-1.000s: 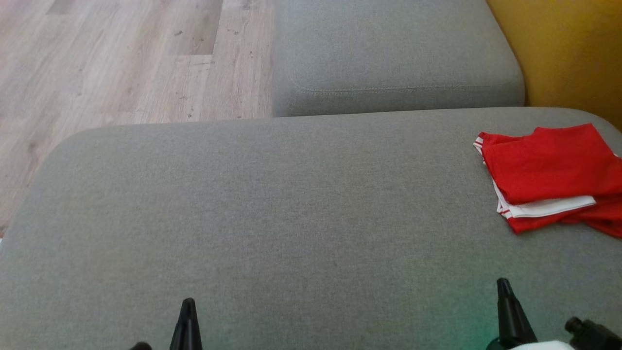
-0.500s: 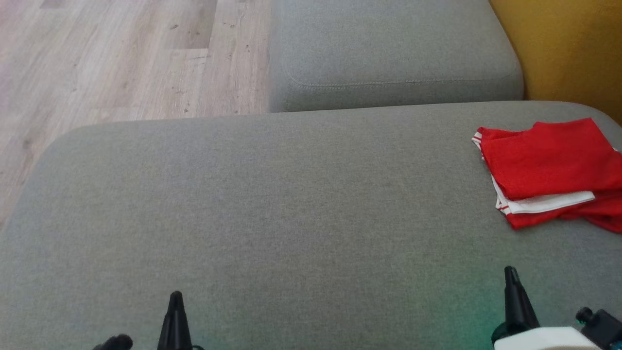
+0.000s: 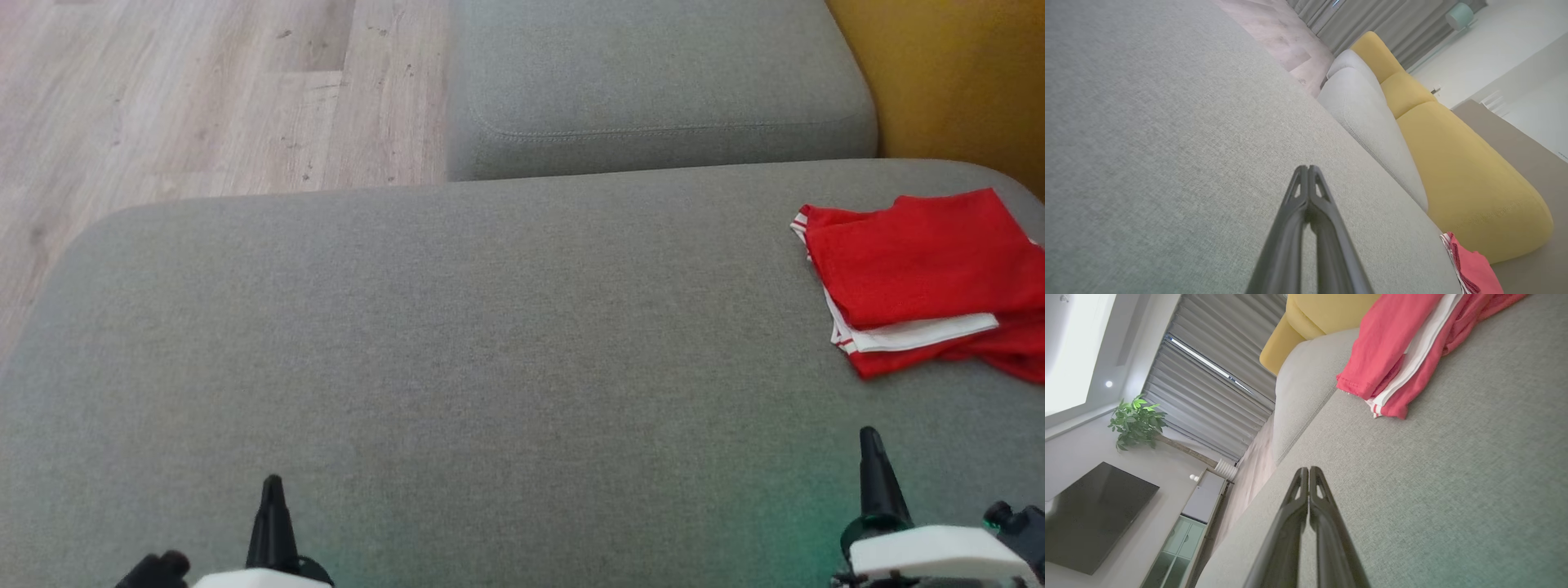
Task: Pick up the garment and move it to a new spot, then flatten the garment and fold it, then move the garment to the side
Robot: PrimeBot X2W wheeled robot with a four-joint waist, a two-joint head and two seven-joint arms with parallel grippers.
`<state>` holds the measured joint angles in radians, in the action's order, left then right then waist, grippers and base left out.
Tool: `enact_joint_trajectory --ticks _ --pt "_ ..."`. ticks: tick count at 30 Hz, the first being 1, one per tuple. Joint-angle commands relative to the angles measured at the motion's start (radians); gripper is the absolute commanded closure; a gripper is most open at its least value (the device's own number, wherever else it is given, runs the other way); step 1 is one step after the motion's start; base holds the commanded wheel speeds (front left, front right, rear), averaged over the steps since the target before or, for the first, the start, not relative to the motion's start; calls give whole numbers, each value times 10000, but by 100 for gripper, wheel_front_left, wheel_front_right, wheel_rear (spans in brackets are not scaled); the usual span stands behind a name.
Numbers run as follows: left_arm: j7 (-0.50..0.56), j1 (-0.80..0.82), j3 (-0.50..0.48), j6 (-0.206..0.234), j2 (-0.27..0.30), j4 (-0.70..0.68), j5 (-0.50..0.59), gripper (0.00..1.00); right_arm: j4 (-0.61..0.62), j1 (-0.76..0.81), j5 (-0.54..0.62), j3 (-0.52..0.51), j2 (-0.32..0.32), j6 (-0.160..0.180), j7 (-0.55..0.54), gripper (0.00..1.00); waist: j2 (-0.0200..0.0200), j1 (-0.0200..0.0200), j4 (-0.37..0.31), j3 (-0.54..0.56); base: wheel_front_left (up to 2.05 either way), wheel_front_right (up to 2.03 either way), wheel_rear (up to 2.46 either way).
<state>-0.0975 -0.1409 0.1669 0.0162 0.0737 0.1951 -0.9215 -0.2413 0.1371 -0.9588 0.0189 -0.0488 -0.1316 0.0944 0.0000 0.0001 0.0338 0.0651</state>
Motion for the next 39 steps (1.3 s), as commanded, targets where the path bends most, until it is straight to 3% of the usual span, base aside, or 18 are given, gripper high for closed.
enact_joint_trajectory --ticks 1,39 --pt "48 635 -314 -146 101 -217 -342 100 267 -558 -346 9 -237 5 -77 100 0 -1 -11 -21 0 0 0" --pt "1109 1772 -1590 -974 96 218 -4669 100 92 -1723 -4385 -604 -259 8 -1149 100 0 -1 -216 -436 0 0 0"
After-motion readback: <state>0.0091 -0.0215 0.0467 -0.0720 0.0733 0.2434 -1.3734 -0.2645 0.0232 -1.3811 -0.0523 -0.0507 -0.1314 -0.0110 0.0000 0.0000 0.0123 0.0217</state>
